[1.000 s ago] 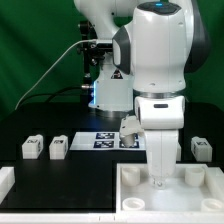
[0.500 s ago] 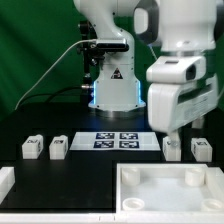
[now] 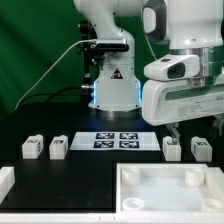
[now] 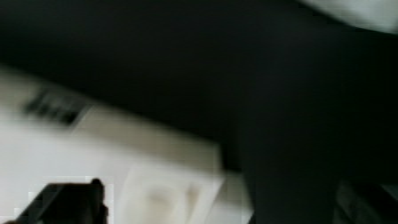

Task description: Assemble one leg

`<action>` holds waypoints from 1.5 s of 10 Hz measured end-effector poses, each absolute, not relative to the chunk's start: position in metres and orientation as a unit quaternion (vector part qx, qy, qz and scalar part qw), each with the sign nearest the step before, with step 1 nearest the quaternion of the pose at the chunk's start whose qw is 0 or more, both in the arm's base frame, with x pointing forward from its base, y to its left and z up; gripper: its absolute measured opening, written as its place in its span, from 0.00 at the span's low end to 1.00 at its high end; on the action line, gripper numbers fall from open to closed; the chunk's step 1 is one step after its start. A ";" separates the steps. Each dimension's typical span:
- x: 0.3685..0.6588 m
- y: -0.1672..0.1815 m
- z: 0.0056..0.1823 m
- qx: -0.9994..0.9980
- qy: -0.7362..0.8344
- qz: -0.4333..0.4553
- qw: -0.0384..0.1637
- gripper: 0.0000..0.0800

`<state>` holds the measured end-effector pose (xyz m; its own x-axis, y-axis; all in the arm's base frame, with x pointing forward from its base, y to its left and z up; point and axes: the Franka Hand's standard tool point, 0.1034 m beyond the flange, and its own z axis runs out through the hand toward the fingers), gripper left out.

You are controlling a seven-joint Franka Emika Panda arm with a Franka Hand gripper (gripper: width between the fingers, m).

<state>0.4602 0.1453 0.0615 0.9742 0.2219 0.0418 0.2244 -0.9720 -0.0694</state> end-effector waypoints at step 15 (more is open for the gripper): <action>0.404 0.172 0.023 -0.920 0.047 0.388 0.024 0.81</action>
Offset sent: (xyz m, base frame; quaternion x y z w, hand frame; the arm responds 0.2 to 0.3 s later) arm 0.0000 0.0000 0.0000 0.0000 0.0000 0.0899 0.9960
